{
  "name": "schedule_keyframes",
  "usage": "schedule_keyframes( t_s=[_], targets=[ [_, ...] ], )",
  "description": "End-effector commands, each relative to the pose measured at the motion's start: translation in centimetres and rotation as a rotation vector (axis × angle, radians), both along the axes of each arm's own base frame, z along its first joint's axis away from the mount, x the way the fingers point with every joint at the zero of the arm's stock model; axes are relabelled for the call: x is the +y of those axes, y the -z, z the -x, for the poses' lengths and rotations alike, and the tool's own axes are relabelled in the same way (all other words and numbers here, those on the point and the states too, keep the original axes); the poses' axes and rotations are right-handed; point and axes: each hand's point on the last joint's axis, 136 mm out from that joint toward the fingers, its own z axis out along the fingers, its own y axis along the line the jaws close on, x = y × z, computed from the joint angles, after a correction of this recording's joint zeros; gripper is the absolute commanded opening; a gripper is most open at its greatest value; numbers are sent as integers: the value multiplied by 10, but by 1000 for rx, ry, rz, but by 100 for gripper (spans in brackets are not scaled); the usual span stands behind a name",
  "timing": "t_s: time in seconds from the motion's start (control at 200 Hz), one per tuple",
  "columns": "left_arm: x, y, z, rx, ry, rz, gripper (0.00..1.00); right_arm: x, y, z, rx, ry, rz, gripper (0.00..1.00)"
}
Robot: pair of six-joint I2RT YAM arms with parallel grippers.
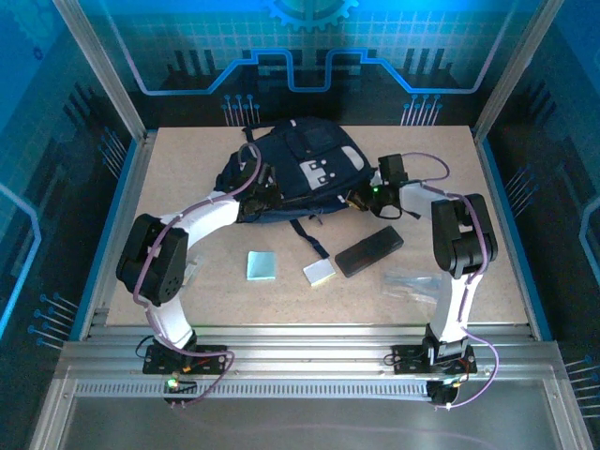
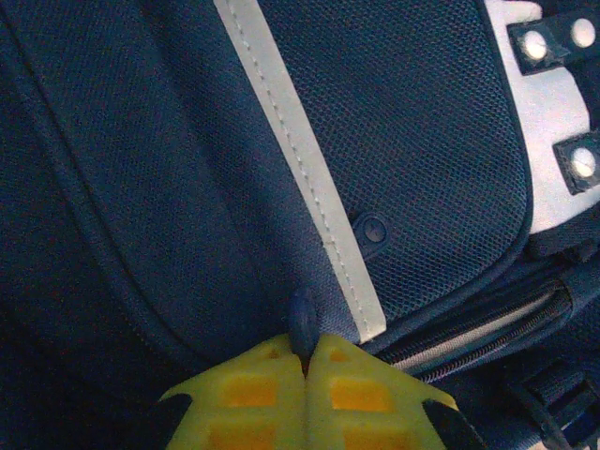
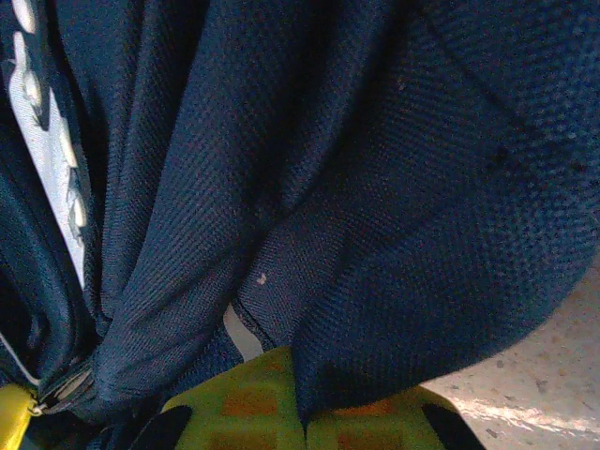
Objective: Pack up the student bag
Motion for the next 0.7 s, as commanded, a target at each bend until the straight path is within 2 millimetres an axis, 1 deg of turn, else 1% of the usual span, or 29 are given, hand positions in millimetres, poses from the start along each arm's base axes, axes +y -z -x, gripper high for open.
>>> schedule_keyframes(
  t_s=[0.0,0.035,0.045,0.08,0.135,0.19,0.24,0.29,0.335,0.43,0.535,0.61,0.695],
  targets=[
    [53,-34,-7,-81,-148,-59,0,-80,-16,-35,-77,174,143,0],
    [42,-41,-5,-95,-125,-36,0,-74,-22,-35,-88,157,130,0],
    [39,-44,-5,-100,-117,-29,0,-74,-24,-35,-90,154,127,1],
    [27,-52,-3,-118,-93,-1,0,-69,-30,-34,-103,137,119,10],
    [11,-63,-1,-140,-69,48,0,-63,-40,-29,-113,117,107,29],
    [-4,-71,2,-154,-46,91,0,-58,-49,-22,-120,99,84,43],
    [-15,-78,2,-172,-29,122,0,-54,-57,-13,-121,84,67,53],
    [-26,-83,3,-185,-13,145,0,-50,-63,-2,-117,69,55,59],
    [-35,-88,3,-202,2,159,0,-47,-69,8,-111,57,38,62],
    [-51,-97,1,-231,29,195,0,-36,-82,27,-123,45,-14,63],
    [-64,-105,-2,-258,46,239,0,-9,-93,45,-126,10,-72,63],
    [-70,-111,-4,-283,54,249,0,12,-99,50,-131,-3,-105,63],
    [-73,-113,-4,-297,56,258,0,35,-104,48,-139,12,-166,63]
  ],
)
